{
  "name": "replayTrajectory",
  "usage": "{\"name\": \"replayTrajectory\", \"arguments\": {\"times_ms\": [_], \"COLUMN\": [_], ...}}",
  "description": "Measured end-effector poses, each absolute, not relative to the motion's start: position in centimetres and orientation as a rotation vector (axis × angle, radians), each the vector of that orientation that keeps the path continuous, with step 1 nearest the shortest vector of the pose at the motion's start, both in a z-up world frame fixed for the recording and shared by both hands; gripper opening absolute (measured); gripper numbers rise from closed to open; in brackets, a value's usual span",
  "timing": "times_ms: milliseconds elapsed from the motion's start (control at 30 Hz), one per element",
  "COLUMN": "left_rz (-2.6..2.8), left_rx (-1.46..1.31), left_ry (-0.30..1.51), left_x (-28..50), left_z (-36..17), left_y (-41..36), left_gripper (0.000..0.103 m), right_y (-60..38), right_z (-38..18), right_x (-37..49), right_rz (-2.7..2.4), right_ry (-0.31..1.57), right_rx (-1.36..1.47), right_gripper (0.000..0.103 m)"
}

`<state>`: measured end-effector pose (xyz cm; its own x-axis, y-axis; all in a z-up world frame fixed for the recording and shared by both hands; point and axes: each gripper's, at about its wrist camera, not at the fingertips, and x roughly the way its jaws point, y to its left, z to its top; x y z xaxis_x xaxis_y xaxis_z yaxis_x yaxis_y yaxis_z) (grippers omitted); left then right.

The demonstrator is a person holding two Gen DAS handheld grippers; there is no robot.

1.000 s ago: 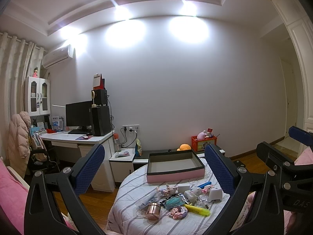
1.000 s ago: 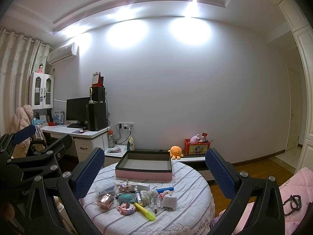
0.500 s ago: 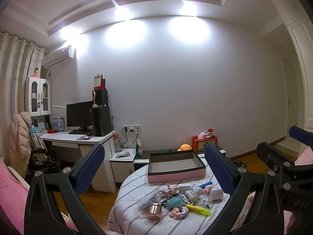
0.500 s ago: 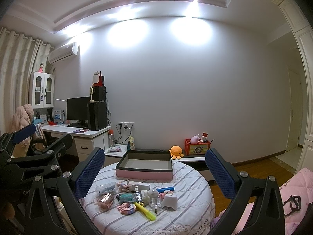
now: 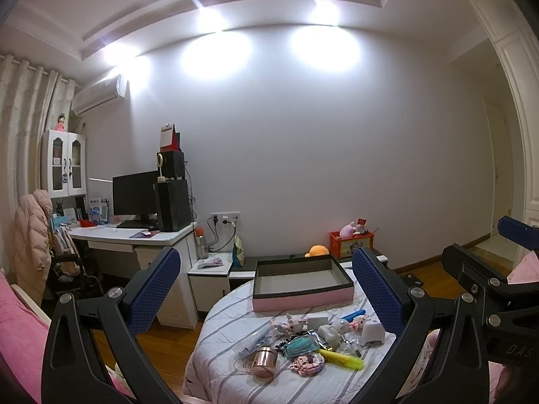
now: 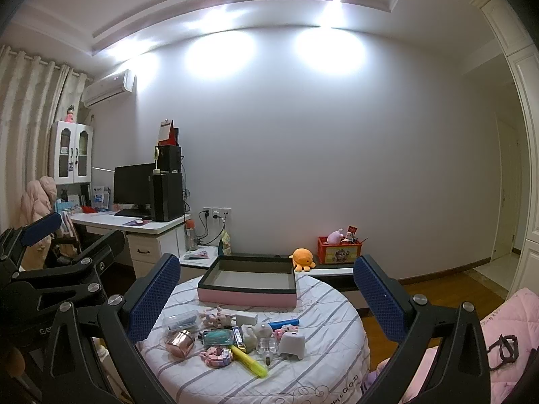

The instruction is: Organize rigid objects

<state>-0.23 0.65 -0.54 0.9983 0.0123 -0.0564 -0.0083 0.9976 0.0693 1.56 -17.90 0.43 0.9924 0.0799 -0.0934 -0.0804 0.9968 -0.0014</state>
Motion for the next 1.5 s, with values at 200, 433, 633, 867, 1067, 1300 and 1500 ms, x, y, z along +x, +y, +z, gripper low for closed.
{"name": "replayTrajectory", "arguments": {"times_ms": [200, 433, 633, 867, 1067, 1300, 1500], "left_rz": [0.013, -0.011, -0.041, -0.062, -0.021, -0.016, -0.022], "left_rx": [0.089, 0.095, 0.098, 0.092, 0.106, 0.099, 0.044], "left_ry": [0.086, 0.097, 0.115, 0.246, 0.480, 0.606, 0.667], "left_x": [0.8, 2.6, 5.3, 10.6, 15.7, 18.7, 21.2], "left_z": [-1.0, -2.5, -4.8, -10.5, -17.5, -22.3, -24.4], "left_y": [0.3, -0.4, -0.4, 0.9, 3.1, 3.8, 4.5], "left_gripper": [0.103, 0.103, 0.103, 0.103, 0.103, 0.103, 0.103], "right_y": [-18.2, -18.9, -19.5, -19.6, -20.3, -20.8, -20.9], "right_z": [-0.2, -1.1, -3.1, -7.4, -13.3, -18.3, -20.3], "right_x": [2.7, 3.8, 6.3, 11.2, 15.7, 19.2, 21.1], "right_rz": [0.070, 0.065, 0.089, 0.079, 0.064, 0.042, 0.035], "right_ry": [0.133, 0.155, 0.193, 0.287, 0.414, 0.544, 0.599], "right_rx": [-0.001, 0.009, 0.025, 0.001, -0.005, 0.005, -0.005], "right_gripper": [0.103, 0.103, 0.103, 0.103, 0.103, 0.103, 0.103]}}
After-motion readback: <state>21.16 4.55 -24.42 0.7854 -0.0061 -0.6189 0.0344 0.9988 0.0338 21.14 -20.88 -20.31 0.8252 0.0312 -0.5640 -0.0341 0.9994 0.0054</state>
